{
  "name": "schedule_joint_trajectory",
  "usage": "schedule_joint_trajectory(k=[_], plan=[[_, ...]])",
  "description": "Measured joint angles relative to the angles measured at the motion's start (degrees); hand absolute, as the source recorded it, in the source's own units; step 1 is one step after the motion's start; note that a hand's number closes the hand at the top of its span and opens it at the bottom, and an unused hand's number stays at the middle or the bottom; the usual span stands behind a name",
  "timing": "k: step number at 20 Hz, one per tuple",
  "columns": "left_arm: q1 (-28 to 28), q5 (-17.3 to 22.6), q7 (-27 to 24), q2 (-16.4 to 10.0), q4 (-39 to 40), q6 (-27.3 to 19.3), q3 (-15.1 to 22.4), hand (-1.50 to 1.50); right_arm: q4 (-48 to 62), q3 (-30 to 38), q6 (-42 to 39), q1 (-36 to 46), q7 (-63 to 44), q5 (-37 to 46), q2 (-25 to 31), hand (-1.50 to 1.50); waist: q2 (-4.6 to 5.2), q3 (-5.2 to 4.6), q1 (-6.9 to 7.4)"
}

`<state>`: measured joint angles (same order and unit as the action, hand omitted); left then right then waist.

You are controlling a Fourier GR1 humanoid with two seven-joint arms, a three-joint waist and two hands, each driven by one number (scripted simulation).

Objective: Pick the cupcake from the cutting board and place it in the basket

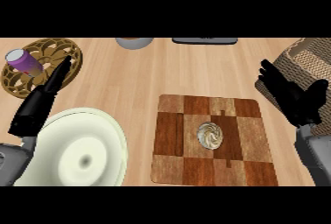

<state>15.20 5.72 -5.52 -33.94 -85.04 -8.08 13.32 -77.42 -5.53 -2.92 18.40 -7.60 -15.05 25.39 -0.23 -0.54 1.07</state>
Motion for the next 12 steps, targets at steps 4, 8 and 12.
schedule_joint_trajectory(k=[4, 8, 12], plan=[[-0.18, 1.08, 0.2, 2.01, -0.57, 0.66, -0.22, 0.0, 1.79, -1.27, -7.78, 4.16, 3.89, -2.08, -1.05, 1.5, 0.34, 0.39, 0.12], [0.3, 3.8, 1.23, 5.12, -0.92, 2.2, 1.04, 0.0, -1.42, -5.77, -19.18, 8.39, 11.68, -3.85, -2.88, 1.5, 0.63, 0.64, 1.24], [-0.88, 6.02, 1.99, 6.08, -1.06, 3.55, 0.8, 0.0, -7.14, -14.46, -23.14, 3.61, 21.27, 1.19, -8.12, -1.5, 0.27, 0.64, 0.16]])
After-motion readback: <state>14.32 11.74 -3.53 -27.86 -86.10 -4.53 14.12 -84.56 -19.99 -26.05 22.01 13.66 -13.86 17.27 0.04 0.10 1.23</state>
